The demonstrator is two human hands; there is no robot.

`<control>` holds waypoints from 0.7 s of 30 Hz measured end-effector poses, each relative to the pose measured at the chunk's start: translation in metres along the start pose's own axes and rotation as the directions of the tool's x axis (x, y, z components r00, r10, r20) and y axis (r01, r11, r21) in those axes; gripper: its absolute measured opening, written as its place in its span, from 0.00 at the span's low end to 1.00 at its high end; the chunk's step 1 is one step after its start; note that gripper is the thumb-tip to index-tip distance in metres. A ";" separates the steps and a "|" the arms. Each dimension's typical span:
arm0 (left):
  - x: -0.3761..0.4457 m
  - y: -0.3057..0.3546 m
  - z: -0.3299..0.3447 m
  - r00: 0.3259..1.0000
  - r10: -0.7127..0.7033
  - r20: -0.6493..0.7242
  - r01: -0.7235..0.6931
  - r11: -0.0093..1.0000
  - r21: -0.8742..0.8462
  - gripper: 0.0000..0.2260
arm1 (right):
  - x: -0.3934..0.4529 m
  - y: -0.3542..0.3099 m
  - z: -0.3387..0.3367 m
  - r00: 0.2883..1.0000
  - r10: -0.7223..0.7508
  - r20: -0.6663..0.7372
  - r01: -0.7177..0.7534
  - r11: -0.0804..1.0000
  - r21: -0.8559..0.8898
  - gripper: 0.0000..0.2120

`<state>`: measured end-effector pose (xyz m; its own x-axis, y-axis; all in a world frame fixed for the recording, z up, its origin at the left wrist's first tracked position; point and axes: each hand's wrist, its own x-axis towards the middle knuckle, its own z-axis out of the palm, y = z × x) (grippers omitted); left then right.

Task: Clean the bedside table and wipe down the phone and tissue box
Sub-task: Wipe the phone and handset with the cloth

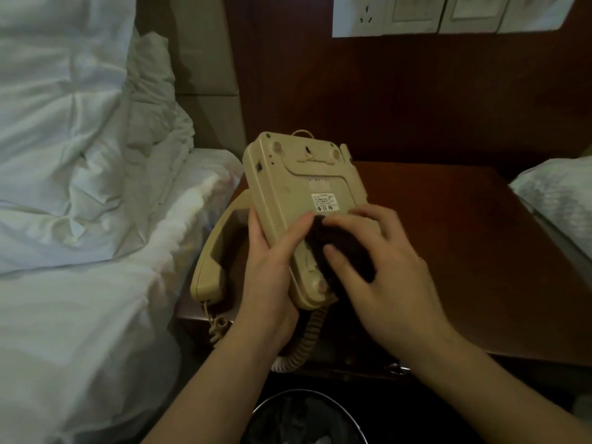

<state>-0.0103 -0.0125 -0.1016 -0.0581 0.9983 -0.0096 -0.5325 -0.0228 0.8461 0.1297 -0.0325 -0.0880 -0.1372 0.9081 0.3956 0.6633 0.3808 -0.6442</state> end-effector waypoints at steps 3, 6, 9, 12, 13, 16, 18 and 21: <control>-0.001 -0.001 0.000 0.999 0.044 -0.020 -0.043 0.999 0.009 0.29 | -0.006 -0.003 0.004 0.997 -0.044 0.062 0.043 0.999 0.014 0.15; -0.001 -0.001 0.000 0.998 0.038 -0.041 -0.037 0.999 0.015 0.28 | -0.016 -0.004 -0.001 0.981 -0.105 0.160 0.085 0.988 0.127 0.17; -0.001 -0.001 -0.001 0.999 0.025 -0.042 -0.027 0.999 -0.035 0.28 | -0.016 0.002 0.001 0.979 -0.183 0.092 0.188 0.981 -0.055 0.14; -0.003 -0.003 -0.001 0.998 0.042 -0.055 -0.044 0.998 -0.045 0.30 | -0.008 0.022 -0.002 0.997 -0.078 -0.001 0.077 0.982 -0.170 0.14; -0.004 -0.003 -0.001 0.997 0.049 -0.066 -0.051 0.998 -0.040 0.30 | -0.006 0.027 -0.004 0.999 -0.031 -0.016 0.028 0.986 -0.165 0.15; -0.003 -0.003 0.002 0.996 0.058 -0.072 -0.061 0.998 -0.036 0.30 | -0.007 0.024 -0.004 1.000 -0.006 0.004 0.006 1.000 -0.007 0.12; -0.003 -0.002 0.002 0.996 0.056 -0.066 -0.059 0.997 -0.042 0.29 | -0.010 0.009 0.001 0.994 -0.082 0.071 0.078 0.995 0.061 0.12; -0.003 -0.002 -0.003 0.997 0.043 -0.070 -0.047 0.998 -0.050 0.31 | -0.009 0.007 0.003 0.982 -0.149 0.114 0.152 0.988 -0.016 0.12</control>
<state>-0.0112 -0.0154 -0.1051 -0.1403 0.9901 -0.0107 -0.5707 -0.0720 0.8180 0.1334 -0.0377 -0.0981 -0.3173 0.8550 0.4102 0.6464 0.5115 -0.5661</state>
